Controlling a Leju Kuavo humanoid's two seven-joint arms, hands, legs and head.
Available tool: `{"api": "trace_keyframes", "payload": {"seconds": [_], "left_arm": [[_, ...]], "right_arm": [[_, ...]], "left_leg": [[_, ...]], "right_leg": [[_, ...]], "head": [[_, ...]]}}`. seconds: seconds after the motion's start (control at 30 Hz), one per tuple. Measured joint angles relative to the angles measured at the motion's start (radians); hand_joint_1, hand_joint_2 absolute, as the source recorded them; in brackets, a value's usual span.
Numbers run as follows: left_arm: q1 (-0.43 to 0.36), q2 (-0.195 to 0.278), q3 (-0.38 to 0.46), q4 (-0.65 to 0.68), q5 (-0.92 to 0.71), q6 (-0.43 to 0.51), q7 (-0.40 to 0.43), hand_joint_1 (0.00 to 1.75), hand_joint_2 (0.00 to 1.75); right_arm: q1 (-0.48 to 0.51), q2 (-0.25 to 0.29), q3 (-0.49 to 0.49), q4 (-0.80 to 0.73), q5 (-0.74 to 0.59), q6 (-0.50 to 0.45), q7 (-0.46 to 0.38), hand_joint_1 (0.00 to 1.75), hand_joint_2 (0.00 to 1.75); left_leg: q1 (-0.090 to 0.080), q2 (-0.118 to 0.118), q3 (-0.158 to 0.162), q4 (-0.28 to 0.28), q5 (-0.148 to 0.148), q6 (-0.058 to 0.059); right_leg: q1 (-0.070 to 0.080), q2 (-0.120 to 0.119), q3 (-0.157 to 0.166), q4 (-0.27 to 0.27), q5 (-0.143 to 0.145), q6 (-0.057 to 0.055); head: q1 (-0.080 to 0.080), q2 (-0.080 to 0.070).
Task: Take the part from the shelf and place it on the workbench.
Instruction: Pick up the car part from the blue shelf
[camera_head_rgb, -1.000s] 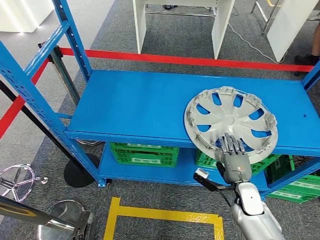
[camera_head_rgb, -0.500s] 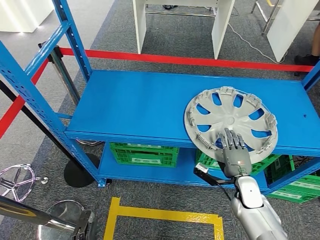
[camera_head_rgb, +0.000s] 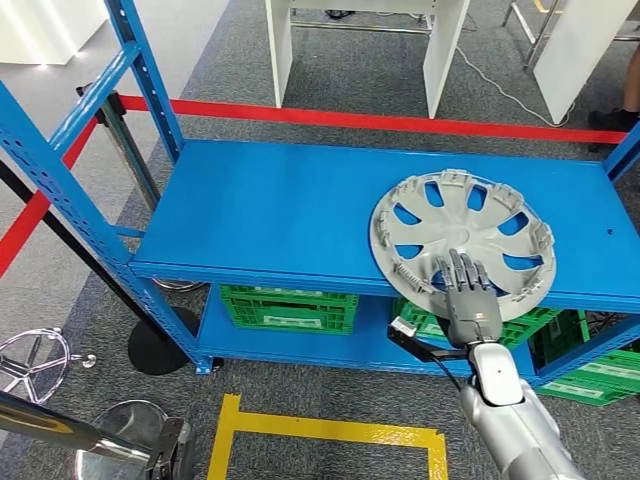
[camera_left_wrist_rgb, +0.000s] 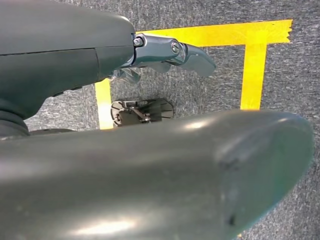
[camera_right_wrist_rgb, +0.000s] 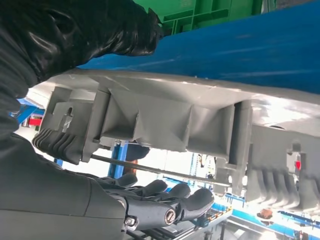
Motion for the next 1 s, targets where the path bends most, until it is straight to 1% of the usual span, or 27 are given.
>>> {"api": "trace_keyframes", "payload": {"seconds": [0.03, 0.07, 0.2, 0.7, 0.87, 1.0], "left_arm": [[0.0, 0.0, 0.0, -0.001, 0.0, 0.0, 0.0, 0.0, 0.0], [0.0, 0.0, 0.0, -0.001, -0.002, -0.001, 0.0, 0.0, 0.0], [-0.001, 0.0, 0.0, -0.004, -0.005, -0.001, 0.0, 0.0, 0.0], [-0.001, 0.0, 0.0, -0.005, -0.005, -0.001, 0.0, 0.0, 0.0], [-0.001, 0.001, 0.0, -0.007, 0.0, -0.003, 0.0, 0.0, 0.0], [-0.001, 0.002, 0.0, -0.009, 0.0, -0.005, 0.0, 0.0, 0.0]], "right_arm": [[-0.003, 0.0, 0.0, 0.006, -0.001, 0.0, 0.001, 1.52, 1.75], [-0.006, 0.0, 0.0, 0.011, -0.002, 0.0, 0.002, 1.52, 1.75], [-0.014, 0.0, 0.0, 0.024, -0.009, 0.0, 0.002, 1.75, 1.75], [-0.019, 0.0, -0.001, 0.032, -0.017, 0.0, -0.001, 1.75, 1.75], [-0.032, 0.0, -0.005, 0.052, -0.051, -0.001, -0.041, 1.75, 1.75], [-0.037, 0.0, -0.007, 0.062, -0.058, -0.001, -0.057, 1.75, 1.75]], "left_leg": [[0.0, 0.0, 0.0, 0.0, 0.0, 0.0], [0.0, 0.0, 0.0, 0.0, 0.0, 0.0], [0.0, 0.0, 0.0, 0.0, 0.0, 0.0], [0.0, 0.0, 0.0, 0.0, 0.0, 0.0], [0.0, 0.0, 0.0, 0.0, 0.0, 0.0], [0.0, 0.0, 0.0, 0.0, 0.0, 0.0]], "right_leg": [[0.0, 0.0, 0.0, 0.0, 0.0, 0.0], [0.0, 0.0, 0.0, 0.0, 0.0, 0.0], [0.0, 0.0, 0.0, 0.0, 0.0, 0.0], [0.0, 0.0, 0.0, 0.0, 0.0, 0.0], [0.0, 0.0, 0.0, 0.0, 0.0, 0.0], [0.0, 0.0, 0.0, 0.0, 0.0, 0.0]], "head": [[0.0, 0.0], [0.0, 0.0], [0.0, 0.0], [0.0, 0.0], [0.0, 0.0], [0.0, 0.0]]}}
